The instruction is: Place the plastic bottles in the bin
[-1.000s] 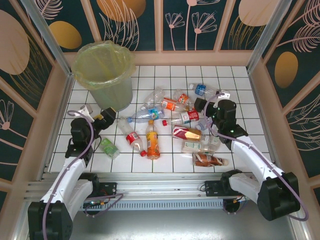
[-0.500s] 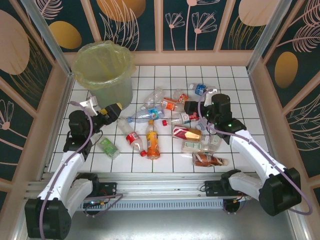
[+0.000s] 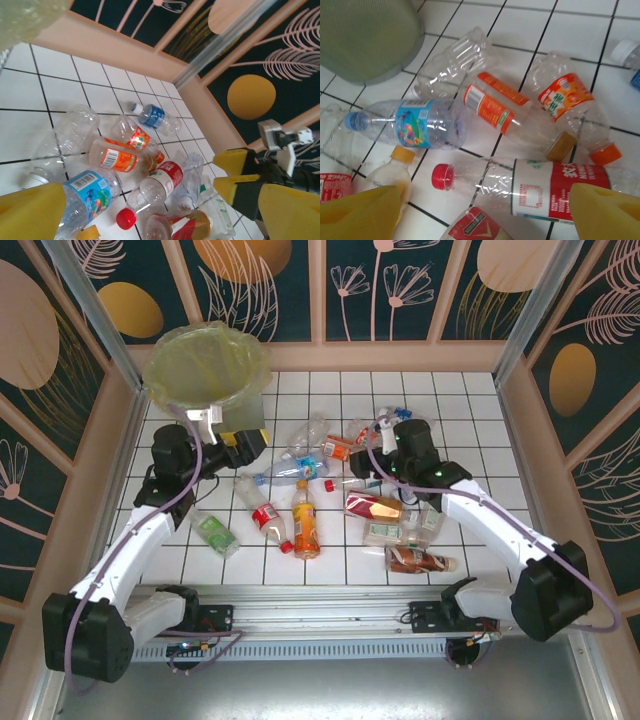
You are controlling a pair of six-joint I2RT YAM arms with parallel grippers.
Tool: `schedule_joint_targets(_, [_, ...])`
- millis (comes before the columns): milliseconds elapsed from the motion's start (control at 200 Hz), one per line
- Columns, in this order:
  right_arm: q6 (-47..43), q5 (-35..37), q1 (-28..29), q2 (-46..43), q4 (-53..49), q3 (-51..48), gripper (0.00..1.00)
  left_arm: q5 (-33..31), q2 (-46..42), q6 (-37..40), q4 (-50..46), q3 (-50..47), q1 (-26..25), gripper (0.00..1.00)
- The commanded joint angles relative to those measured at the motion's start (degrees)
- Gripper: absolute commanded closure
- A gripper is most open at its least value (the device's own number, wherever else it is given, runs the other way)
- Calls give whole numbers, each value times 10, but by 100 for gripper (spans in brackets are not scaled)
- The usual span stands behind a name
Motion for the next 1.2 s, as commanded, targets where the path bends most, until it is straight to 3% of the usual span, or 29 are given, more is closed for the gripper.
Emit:
schedule_joint_targets(0, [-29, 10, 22, 26, -53, 34, 13, 75, 10, 45, -19, 22, -4, 1])
schedule_joint_targets(170, [-29, 29, 47, 59, -108, 63, 17, 149, 14, 46, -27, 37, -7, 1])
schedule_joint_targets(515, [-1, 79, 69, 78, -142, 52, 18, 126, -30, 31, -5, 12, -10, 1])
schedule_joint_targets(625, [71, 64, 40, 106, -150, 77, 23, 120, -46, 33, -10, 14, -10, 1])
schedule_joint_targets(761, [220, 96, 34, 126, -133, 80, 18, 110, -68, 34, -8, 11, -10, 1])
schedule_joint_targets(921, [339, 112, 31, 148, -112, 67, 16, 102, -79, 31, -8, 8, -10, 1])
schedule_joint_targets(1196, [420, 121, 19, 146, -87, 62, 12, 93, -82, 35, -18, 9, -10, 1])
